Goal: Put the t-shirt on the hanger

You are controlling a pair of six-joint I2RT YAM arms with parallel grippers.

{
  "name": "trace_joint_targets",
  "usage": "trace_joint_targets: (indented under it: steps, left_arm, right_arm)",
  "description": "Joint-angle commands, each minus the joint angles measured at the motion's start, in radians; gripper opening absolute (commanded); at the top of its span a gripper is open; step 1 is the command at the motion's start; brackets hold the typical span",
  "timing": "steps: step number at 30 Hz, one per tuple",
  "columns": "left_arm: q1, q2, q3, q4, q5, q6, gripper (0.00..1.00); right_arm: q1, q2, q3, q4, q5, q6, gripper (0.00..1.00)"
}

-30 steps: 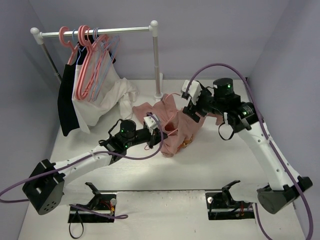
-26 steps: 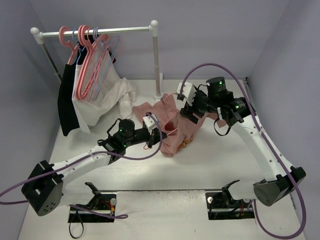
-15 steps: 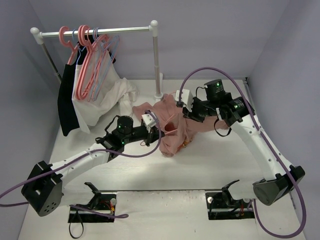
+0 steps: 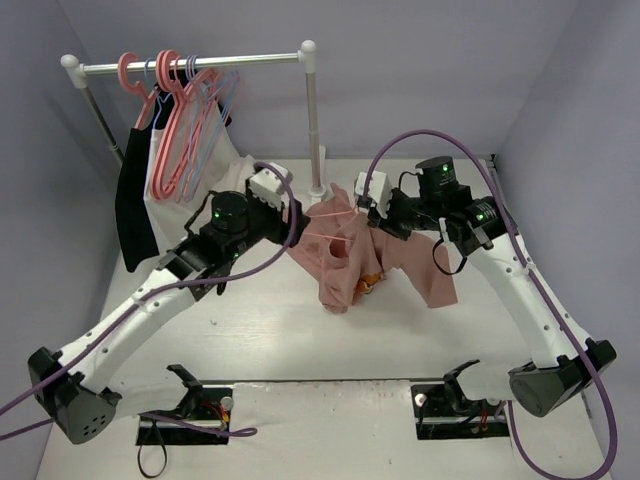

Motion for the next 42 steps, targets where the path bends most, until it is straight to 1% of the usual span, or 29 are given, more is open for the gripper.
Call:
trace_joint_targets:
  steps: [1,3,6,8,12,14,16,18,20,22,25,28,33,42]
  left_arm:
    - [0.008,-0.112,0.108,-0.184,-0.261,-0.191,0.63]
    - [-0.004,-0.152,0.073,-0.183,-0.282,-0.337,0.64]
    - [-0.056,-0.215,-0.038,-0.162,-0.352,-0.496,0.64]
    - [-0.156,-0.235,-0.085,-0.142,-0.489,-0.522,0.64]
    - [-0.286,-0.244,-0.167,-0.104,-0.655,-0.587,0.64]
    - [-0.304,-0.223,-0.191,-0.06,-0.673,-0.614,0.64]
    - [-0.328,-0.176,-0.206,-0.022,-0.678,-0.672,0.64]
    - [-0.354,-0.111,-0.197,-0.001,-0.708,-0.7,0.64]
    - [-0.371,-0.038,-0.175,0.038,-0.732,-0.703,0.64]
    - [-0.383,0.019,-0.163,0.111,-0.742,-0.693,0.64]
    - [-0.386,0.073,-0.154,0.165,-0.726,-0.696,0.64]
    - [-0.387,0.163,-0.121,0.172,-0.739,-0.707,0.64]
    - [-0.387,0.244,-0.091,0.188,-0.806,-0.73,0.64]
    - [-0.38,0.373,-0.027,0.201,-0.9,-0.728,0.64]
  right_arm:
    - [-0.007,-0.037,0.013,0.065,0.008,0.02,0.0]
    - [-0.007,-0.037,0.002,0.081,0.012,0.03,0.0]
    - [-0.008,-0.035,-0.008,0.096,0.011,0.044,0.0]
    - [-0.008,-0.032,-0.017,0.102,0.011,0.049,0.0]
    - [-0.009,-0.036,-0.029,0.12,0.032,0.068,0.0]
    - [-0.01,-0.038,-0.03,0.124,0.029,0.073,0.0]
    - [-0.01,-0.047,-0.033,0.135,0.033,0.082,0.0]
    - [-0.011,-0.049,-0.034,0.138,0.033,0.089,0.0]
    - [-0.011,-0.052,-0.036,0.141,0.027,0.096,0.0]
    - [-0.011,-0.054,-0.041,0.141,0.021,0.096,0.0]
    - [-0.013,-0.061,-0.053,0.144,0.021,0.1,0.0]
    - [-0.013,-0.067,-0.061,0.145,0.021,0.106,0.0]
    - [-0.013,-0.077,-0.07,0.15,0.001,0.118,0.0]
    - [-0.013,-0.095,-0.086,0.152,-0.02,0.136,0.0]
